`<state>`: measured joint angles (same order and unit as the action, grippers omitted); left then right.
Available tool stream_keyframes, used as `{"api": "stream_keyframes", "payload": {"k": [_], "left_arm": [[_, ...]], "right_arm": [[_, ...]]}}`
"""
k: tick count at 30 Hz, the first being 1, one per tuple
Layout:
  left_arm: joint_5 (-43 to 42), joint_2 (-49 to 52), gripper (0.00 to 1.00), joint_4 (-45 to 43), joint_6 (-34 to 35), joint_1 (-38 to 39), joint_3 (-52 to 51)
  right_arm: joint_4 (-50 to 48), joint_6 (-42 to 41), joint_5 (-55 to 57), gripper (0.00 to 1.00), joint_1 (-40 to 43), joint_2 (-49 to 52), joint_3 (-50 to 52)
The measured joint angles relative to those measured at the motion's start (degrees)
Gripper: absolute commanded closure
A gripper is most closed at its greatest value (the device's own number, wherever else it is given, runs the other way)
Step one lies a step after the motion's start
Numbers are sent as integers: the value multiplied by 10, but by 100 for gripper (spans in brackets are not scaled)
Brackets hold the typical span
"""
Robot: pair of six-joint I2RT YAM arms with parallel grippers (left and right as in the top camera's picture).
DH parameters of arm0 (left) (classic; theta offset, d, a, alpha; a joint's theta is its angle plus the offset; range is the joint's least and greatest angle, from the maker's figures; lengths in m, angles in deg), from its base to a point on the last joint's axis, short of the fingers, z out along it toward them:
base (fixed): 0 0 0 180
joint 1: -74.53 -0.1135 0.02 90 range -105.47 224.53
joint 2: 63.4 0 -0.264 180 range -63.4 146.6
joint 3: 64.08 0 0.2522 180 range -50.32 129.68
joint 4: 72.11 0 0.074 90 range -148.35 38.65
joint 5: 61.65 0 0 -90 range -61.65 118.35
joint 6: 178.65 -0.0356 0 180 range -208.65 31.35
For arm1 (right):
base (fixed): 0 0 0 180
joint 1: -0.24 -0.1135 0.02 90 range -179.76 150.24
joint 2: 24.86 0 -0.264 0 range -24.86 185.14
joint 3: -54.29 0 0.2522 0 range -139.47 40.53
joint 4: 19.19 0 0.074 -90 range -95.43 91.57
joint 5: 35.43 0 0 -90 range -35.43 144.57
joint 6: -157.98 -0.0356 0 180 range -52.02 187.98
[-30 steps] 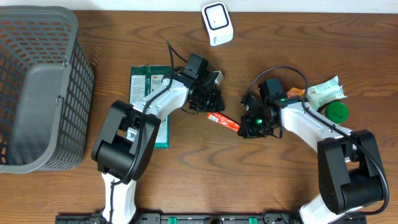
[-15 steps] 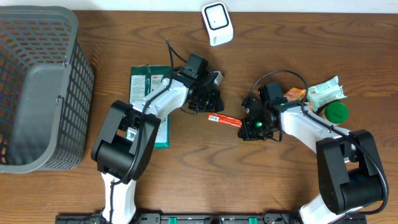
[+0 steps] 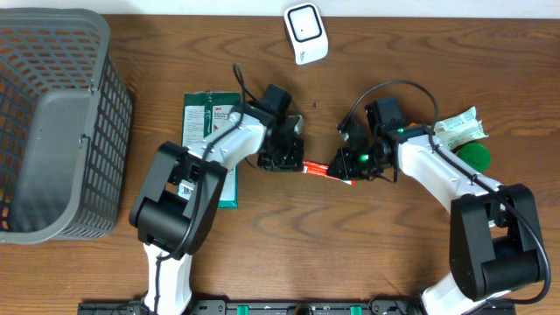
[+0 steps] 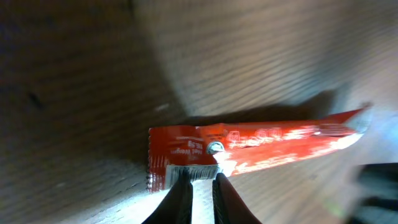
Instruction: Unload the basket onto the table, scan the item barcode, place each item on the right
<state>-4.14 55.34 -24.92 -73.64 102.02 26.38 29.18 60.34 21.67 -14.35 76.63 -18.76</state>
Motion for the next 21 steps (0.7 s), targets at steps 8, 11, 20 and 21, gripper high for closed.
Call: {"api": "stream_keyframes", "payload": {"k": [8, 11, 20, 21], "left_arm": [[68, -9, 85, -9, 0, 30, -2], [80, -11, 85, -9, 0, 35, -2], [102, -24, 79, 8, 0, 30, -2], [105, -32, 76, 7, 0, 25, -2]], "right_arm": [[2, -7, 83, 93, 5, 0, 6], [-11, -9, 99, 94, 5, 1, 27], [-1, -19, 106, 71, 5, -2, 43], [18, -14, 108, 67, 5, -2, 35]]}}
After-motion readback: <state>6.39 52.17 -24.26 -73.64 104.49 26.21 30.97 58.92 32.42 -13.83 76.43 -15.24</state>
